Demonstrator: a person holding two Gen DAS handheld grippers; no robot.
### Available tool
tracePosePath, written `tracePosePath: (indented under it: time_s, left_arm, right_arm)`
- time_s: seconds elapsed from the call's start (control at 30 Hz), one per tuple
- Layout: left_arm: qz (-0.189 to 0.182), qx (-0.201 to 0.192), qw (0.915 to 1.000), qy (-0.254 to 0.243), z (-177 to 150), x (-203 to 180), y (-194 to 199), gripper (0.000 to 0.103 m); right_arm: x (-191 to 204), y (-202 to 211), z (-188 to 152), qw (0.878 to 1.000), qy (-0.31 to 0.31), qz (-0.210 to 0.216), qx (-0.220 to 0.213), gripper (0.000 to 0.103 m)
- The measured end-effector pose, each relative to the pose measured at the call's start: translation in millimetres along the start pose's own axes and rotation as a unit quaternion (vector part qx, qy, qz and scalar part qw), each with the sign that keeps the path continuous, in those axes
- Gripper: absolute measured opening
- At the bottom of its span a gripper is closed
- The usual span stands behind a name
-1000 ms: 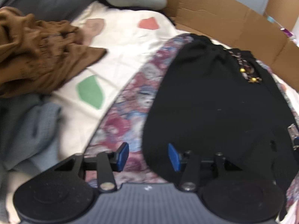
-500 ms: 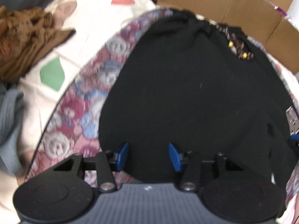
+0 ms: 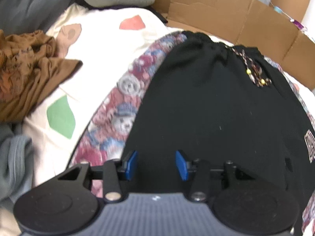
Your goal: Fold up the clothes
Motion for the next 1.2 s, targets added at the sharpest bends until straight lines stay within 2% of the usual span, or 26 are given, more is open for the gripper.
tracePosePath:
  time_s: [0.23,0.27,0.43,0.57,0.7,0.9,1.2]
  left_arm:
    - [0.010,-0.013,0.9998,0.006,27,14,-9,0.047]
    - [0.011,-0.013,0.9998,0.008,30,16,-10,0.047]
    - [0.019,-0.010,0.9997,-0.006,37,20,-14,0.047]
    - [0.027,0.002,0.9996,-0.011,41,25,-16,0.047]
    - [0.035,0.015,0.9992,-0.014,47,32,-19,0.047]
    - [0.023,-0.001,0.9994,0.026,51,33,-26,0.047]
    - [0.016,-0.009,0.9993,0.032,41,27,-26,0.047]
  right_arm:
    - [-44,-15,37,0.998,0.004,-0.036,-0.044,0.033]
    - [-48,-18,42,0.998,0.008,-0.037,-0.048,0.027]
    - [-60,-38,61,0.997,0.027,-0.035,-0.057,0.014]
    - [-62,-53,67,0.997,0.046,-0.036,-0.048,0.008]
    - [-66,-59,68,0.996,0.053,-0.048,-0.047,0.007]
    - [-69,-69,68,0.997,0.051,-0.045,-0.040,0.007]
    - [-59,-72,66,0.997,0.057,-0.031,-0.039,0.008]
Point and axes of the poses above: each gripper's, at about its wrist camera, not at the fingertips, and y roughly against the way its jaws point, x to its left, z to its top, the point moved 8 cm from there along -y, roughly the way its jaws point, and after that the axes turned 5 degrees about x, right-handed, at the moved point
